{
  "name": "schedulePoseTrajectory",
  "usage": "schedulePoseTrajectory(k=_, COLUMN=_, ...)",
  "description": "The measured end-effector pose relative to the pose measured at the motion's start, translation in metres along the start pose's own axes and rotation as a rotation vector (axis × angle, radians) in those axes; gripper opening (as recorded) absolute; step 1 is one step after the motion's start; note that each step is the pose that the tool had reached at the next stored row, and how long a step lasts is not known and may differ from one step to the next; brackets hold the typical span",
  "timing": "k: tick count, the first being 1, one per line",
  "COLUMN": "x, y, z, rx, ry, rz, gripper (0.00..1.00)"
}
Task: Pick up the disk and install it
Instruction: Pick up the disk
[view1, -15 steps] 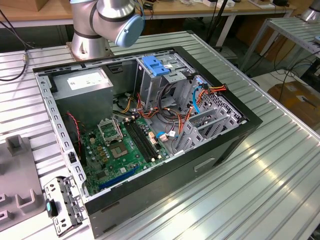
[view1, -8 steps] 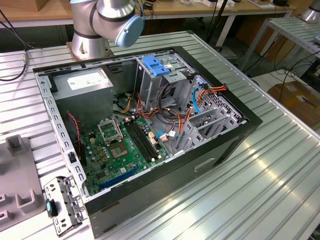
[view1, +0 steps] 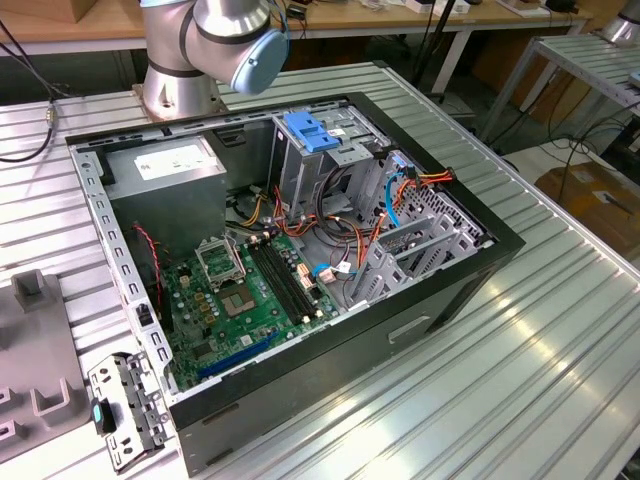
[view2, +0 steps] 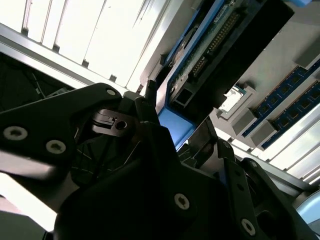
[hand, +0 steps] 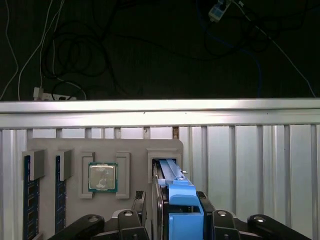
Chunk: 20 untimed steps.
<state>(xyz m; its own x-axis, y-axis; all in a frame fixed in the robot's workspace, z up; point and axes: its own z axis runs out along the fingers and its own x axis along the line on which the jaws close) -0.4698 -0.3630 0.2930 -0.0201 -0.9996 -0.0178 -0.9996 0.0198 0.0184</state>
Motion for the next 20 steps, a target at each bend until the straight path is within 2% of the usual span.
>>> schedulePoseTrajectory(k=15, x=-0.0011, y=0.0000, z=0.0001, rx=0.0001, ry=0.0000, rz=0.000, gripper=0.50)
schedulePoseTrajectory(k=16, x=-0.0011, y=0.0000, z=0.0001, rx=0.0001, ry=0.0000, rz=0.000, gripper=0.43)
schedulePoseTrajectory(k=19, x=-0.0012, y=0.0000, z=0.0000, rx=-0.0001, ry=0.0001, rz=0.000, gripper=0.41)
schedulePoseTrajectory(k=20, x=-0.0012, y=0.0000, z=0.0000, rx=-0.0001, ry=0.0001, rz=0.000, gripper=0.37)
